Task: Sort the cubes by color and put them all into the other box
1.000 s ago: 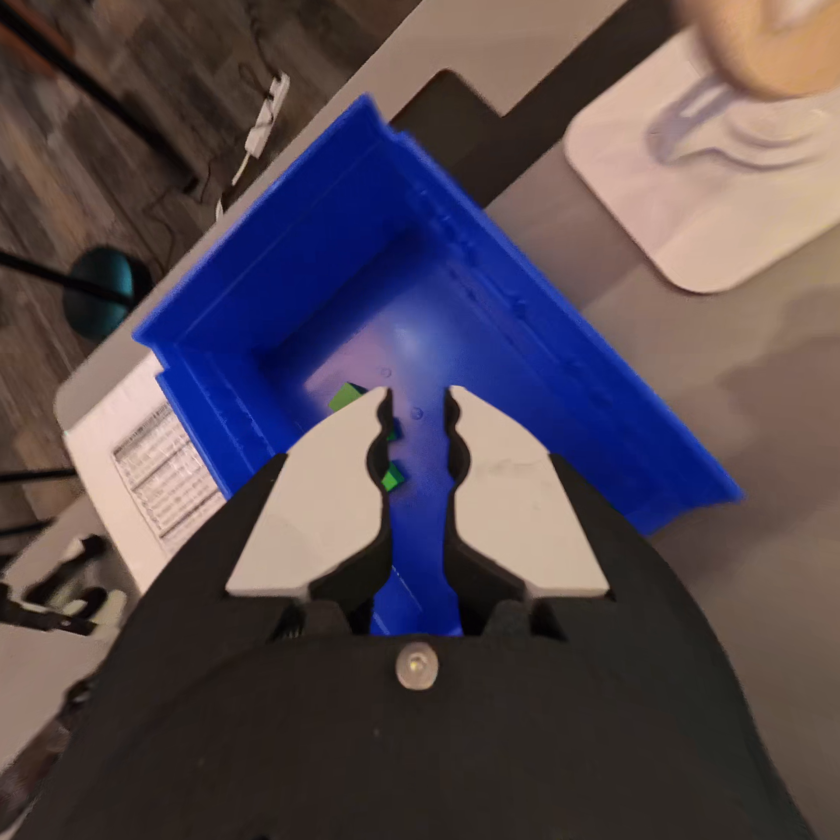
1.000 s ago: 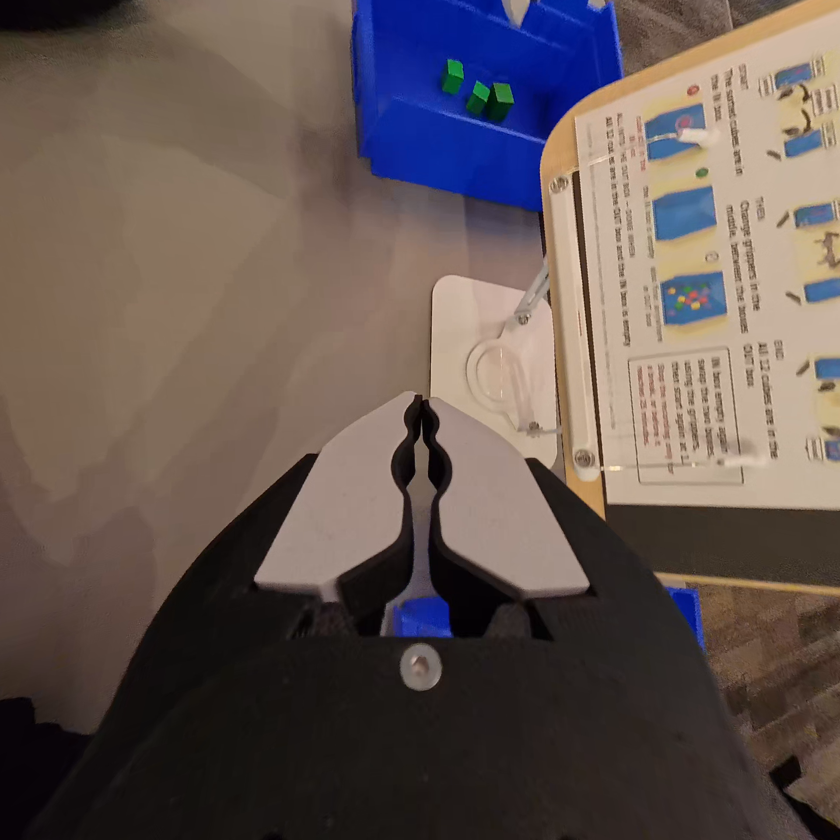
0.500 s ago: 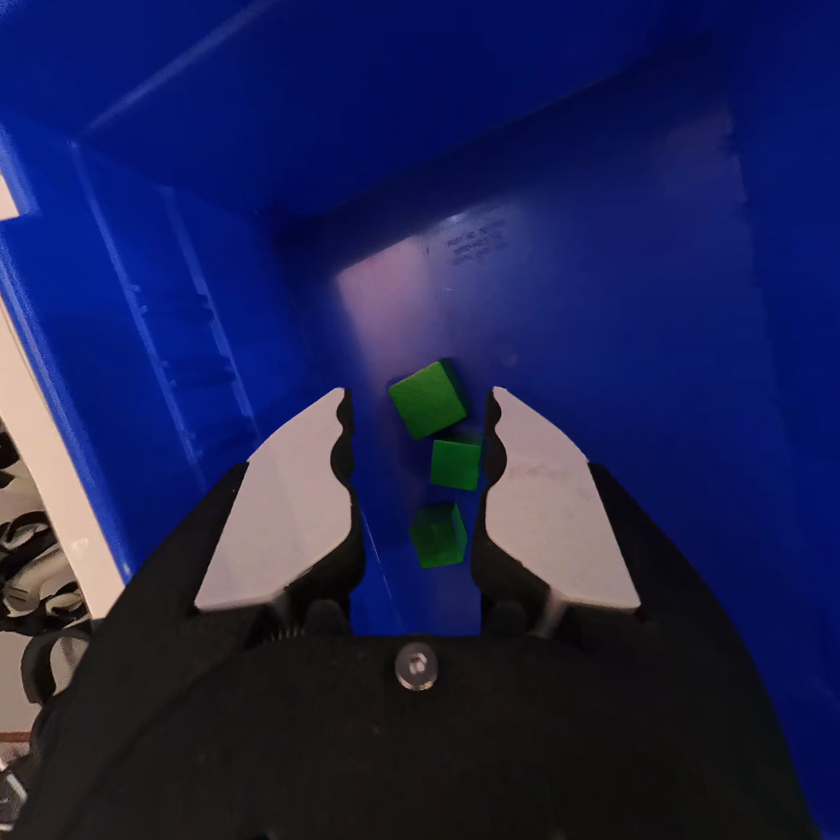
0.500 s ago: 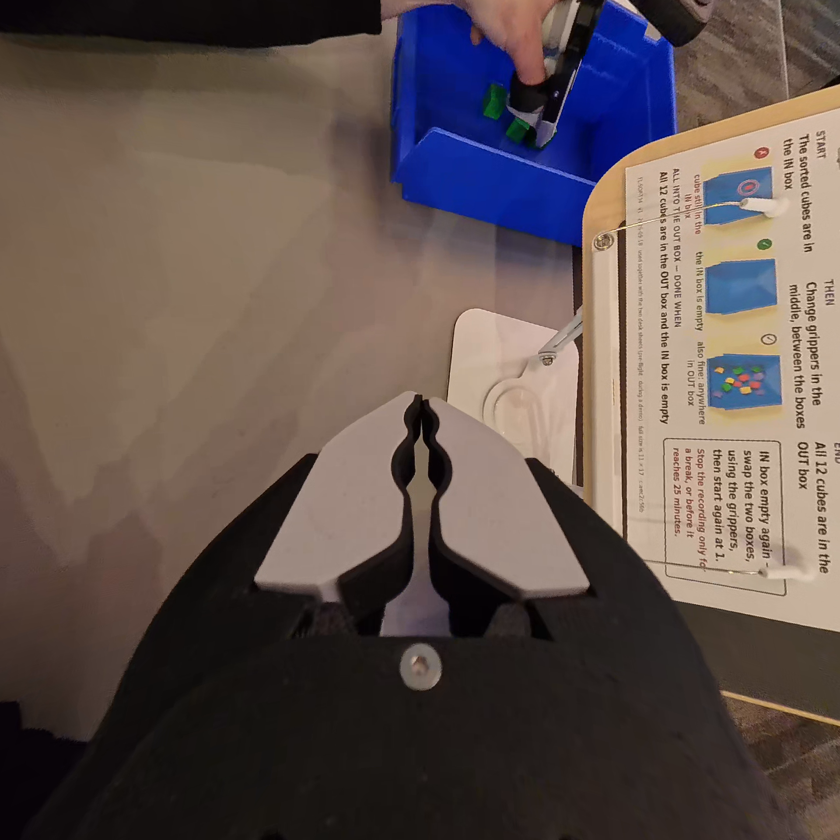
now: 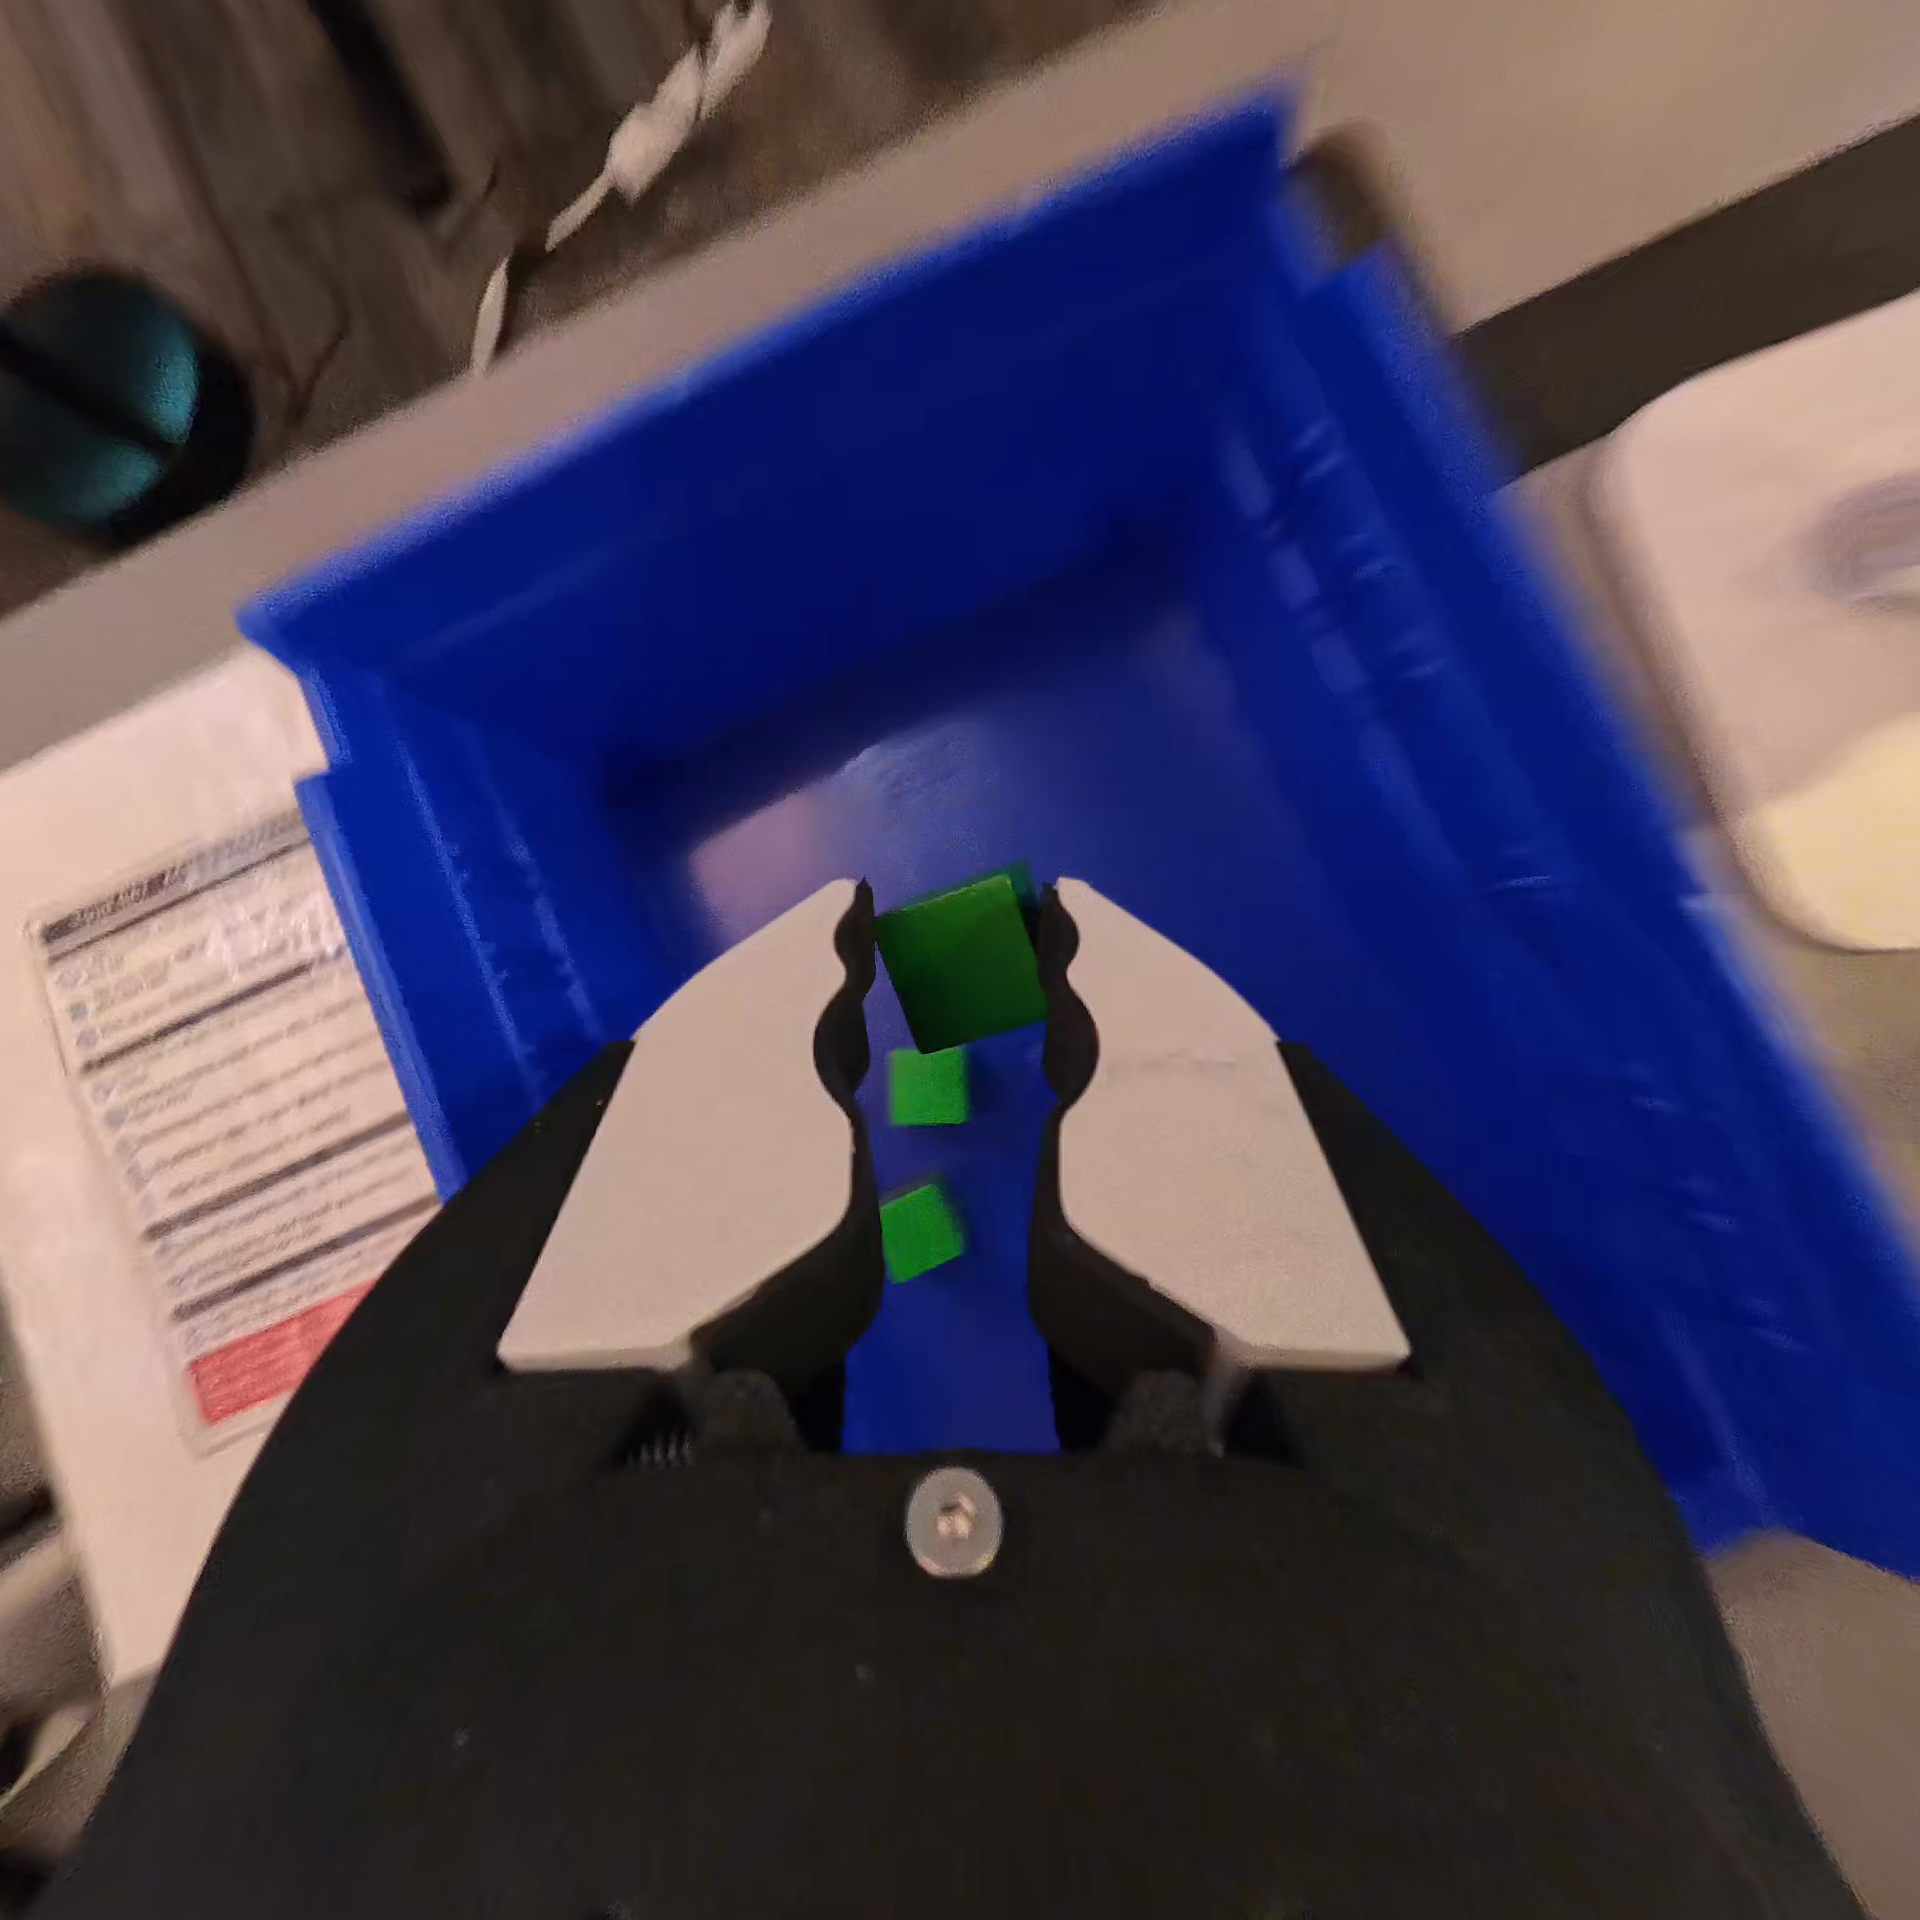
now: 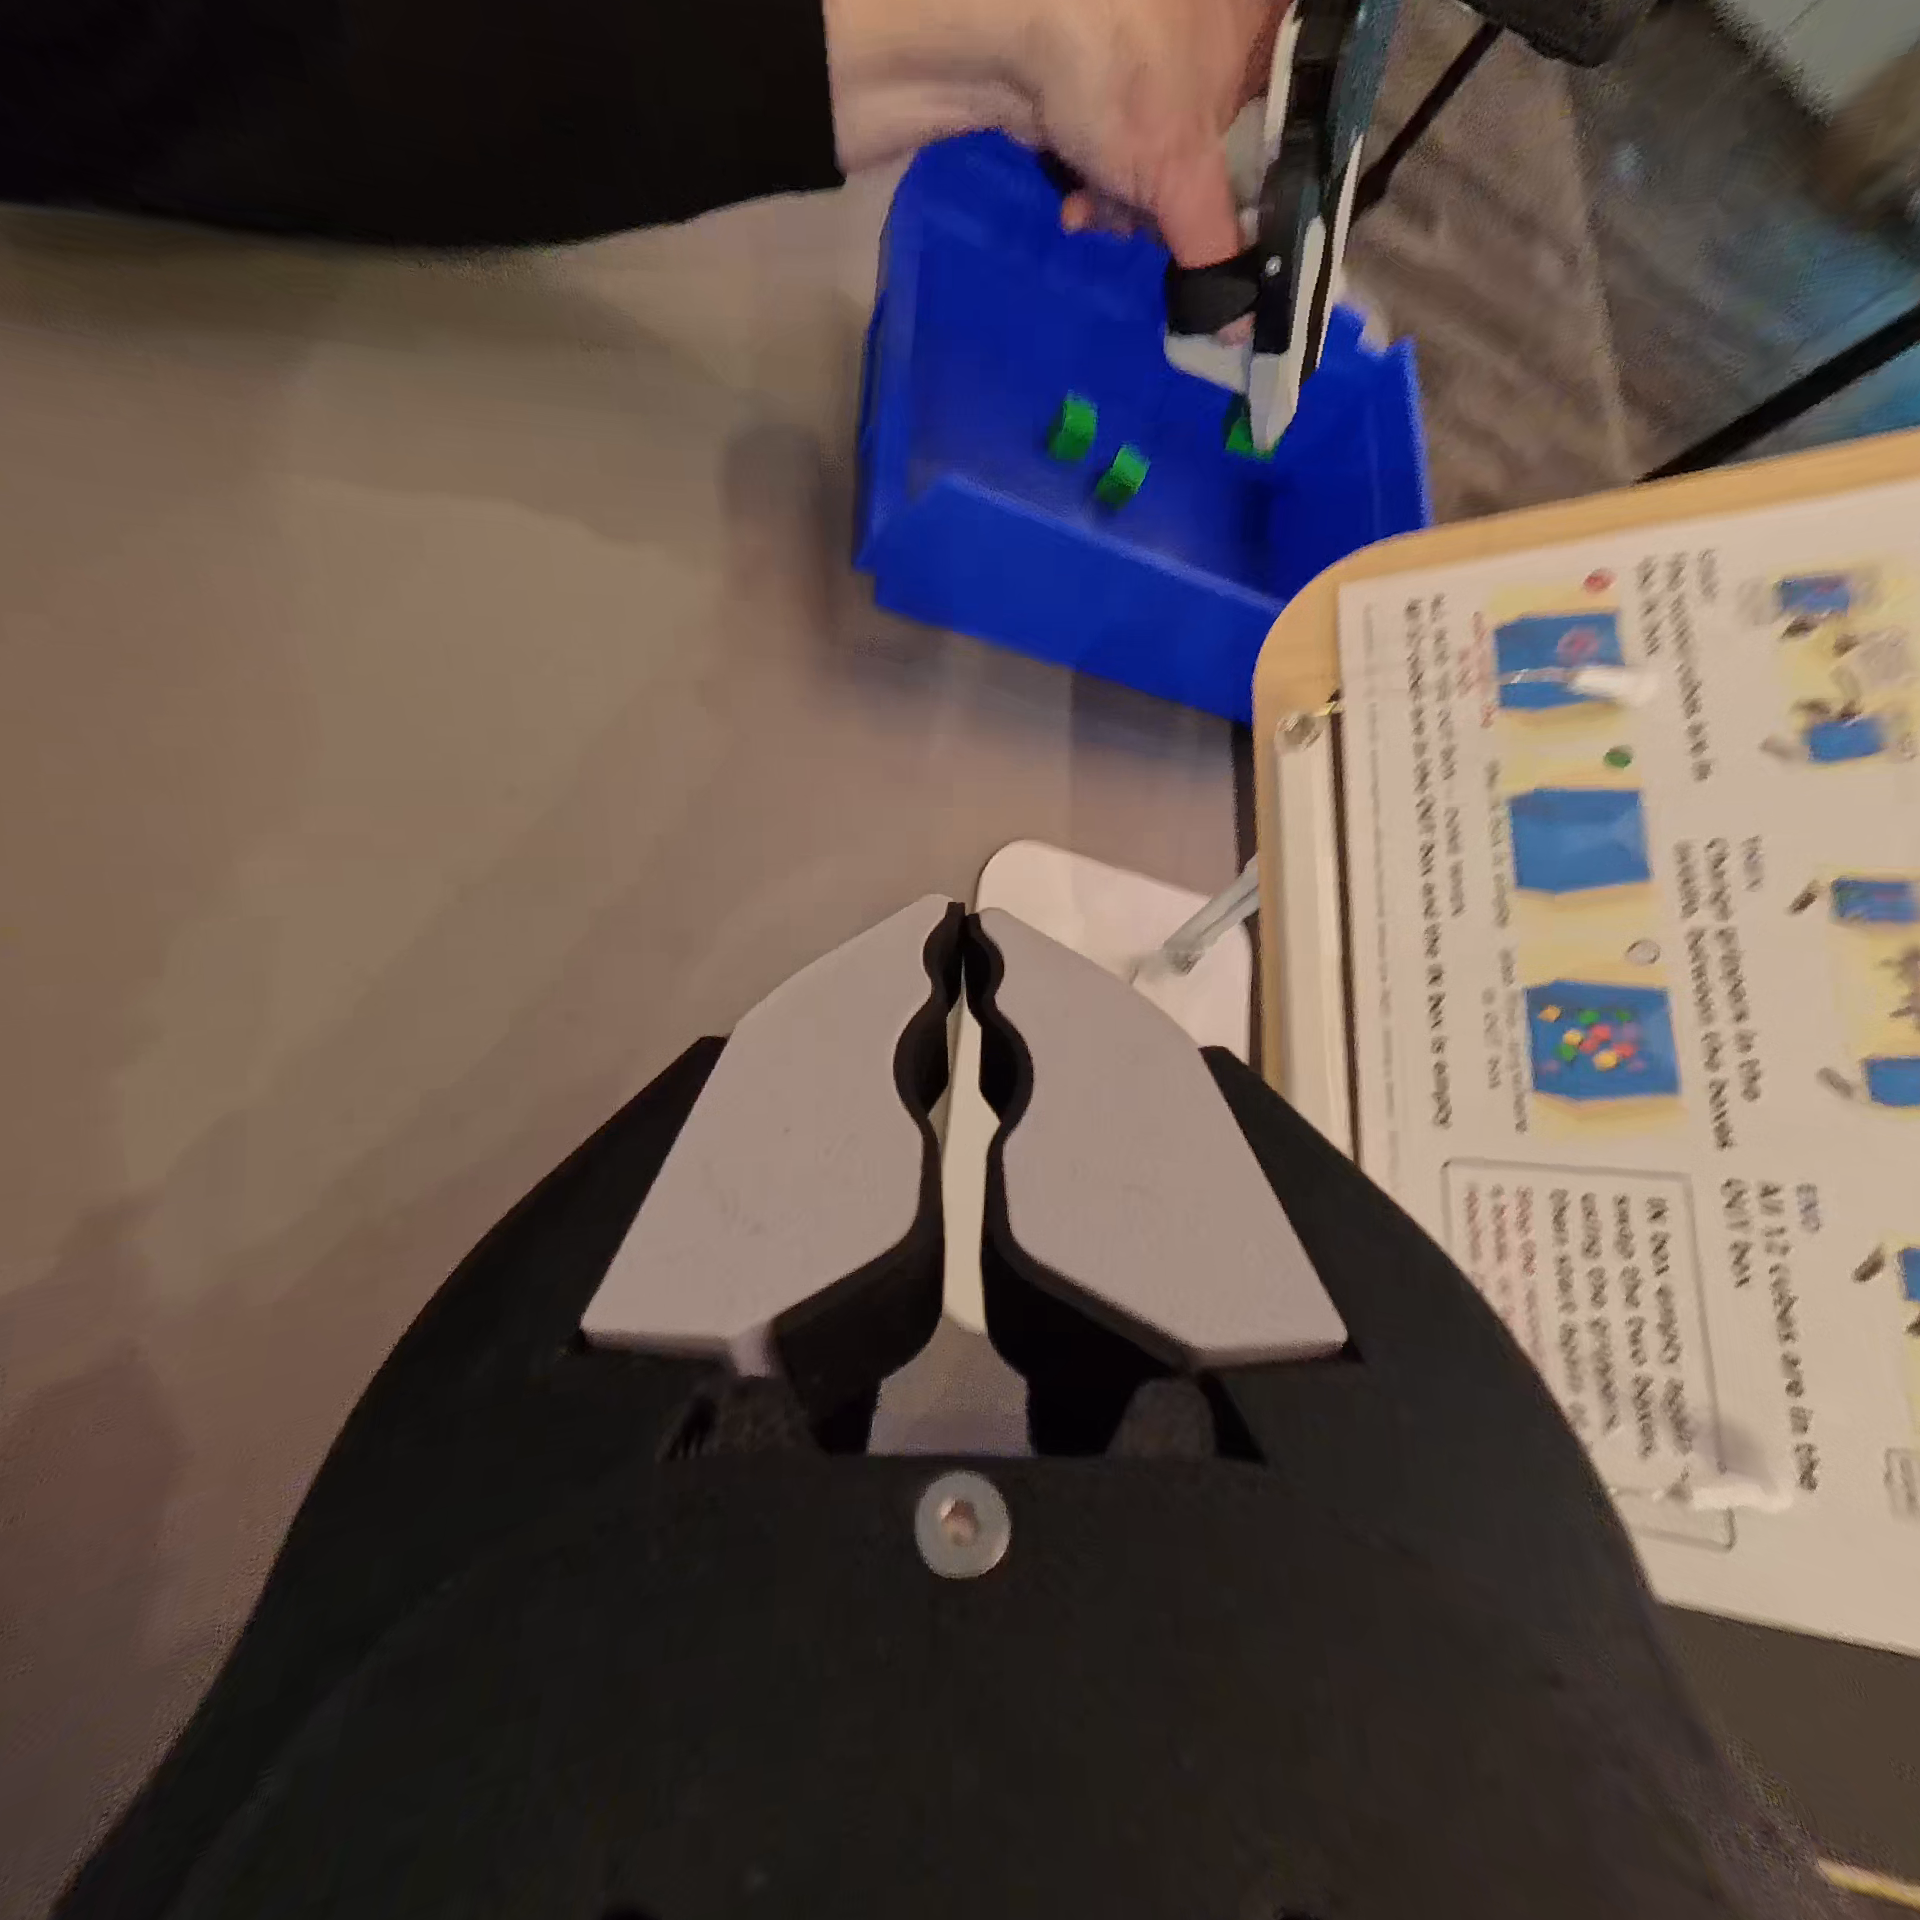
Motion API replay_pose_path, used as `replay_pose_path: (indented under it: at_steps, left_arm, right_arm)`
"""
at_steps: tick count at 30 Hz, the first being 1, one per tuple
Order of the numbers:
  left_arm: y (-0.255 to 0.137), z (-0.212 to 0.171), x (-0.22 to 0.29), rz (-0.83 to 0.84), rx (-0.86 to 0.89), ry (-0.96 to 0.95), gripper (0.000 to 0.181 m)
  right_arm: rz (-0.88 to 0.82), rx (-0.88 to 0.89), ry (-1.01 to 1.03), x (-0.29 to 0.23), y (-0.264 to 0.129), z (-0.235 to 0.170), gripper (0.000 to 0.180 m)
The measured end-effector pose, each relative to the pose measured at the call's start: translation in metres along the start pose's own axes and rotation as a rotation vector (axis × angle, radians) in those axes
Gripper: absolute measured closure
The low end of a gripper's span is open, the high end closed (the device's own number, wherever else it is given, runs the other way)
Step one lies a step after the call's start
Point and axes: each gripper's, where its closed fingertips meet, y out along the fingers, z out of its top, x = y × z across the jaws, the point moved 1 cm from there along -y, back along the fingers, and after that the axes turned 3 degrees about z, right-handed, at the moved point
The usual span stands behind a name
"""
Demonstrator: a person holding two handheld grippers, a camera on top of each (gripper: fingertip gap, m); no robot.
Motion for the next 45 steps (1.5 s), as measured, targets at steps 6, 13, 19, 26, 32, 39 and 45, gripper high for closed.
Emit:
replay_pose_path:
  at_steps: [6, 13, 19, 26, 32, 39, 45]
  left_arm:
    - [-0.123, 0.069, 0.098, -0.525, 0.481, 0.032, 0.151]
    - [-0.198, 0.096, 0.225, -1.042, 0.775, 0.071, 0.152]
    - [-0.200, 0.094, 0.301, -1.302, 0.848, 0.048, 0.152]
    - [-0.194, 0.093, 0.306, -1.359, 0.853, 0.009, 0.152]
    - [-0.193, 0.088, 0.315, -1.386, 0.810, 0.036, 0.152]
    - [-0.196, 0.090, 0.311, -1.429, 0.815, -0.015, 0.152]
    - [-0.216, 0.097, 0.277, -1.229, 0.975, 0.079, 0.181]
  right_arm:
    - [-0.169, 0.213, -0.103, 0.023, 0.013, 0.025, 0.174]
    - [-0.450, 0.437, -0.189, 0.048, 0.006, 0.041, 0.137]
    - [-0.522, 0.507, -0.242, 0.049, -0.005, 0.044, 0.131]
    - [-0.513, 0.501, -0.271, 0.049, -0.007, 0.040, 0.146]
    - [-0.530, 0.485, -0.316, 0.045, -0.005, 0.041, 0.152]
    - [-0.507, 0.456, -0.293, 0.045, -0.008, 0.040, 0.151]
    - [-0.505, 0.378, -0.242, 0.055, -0.051, 0.025, 0.151]
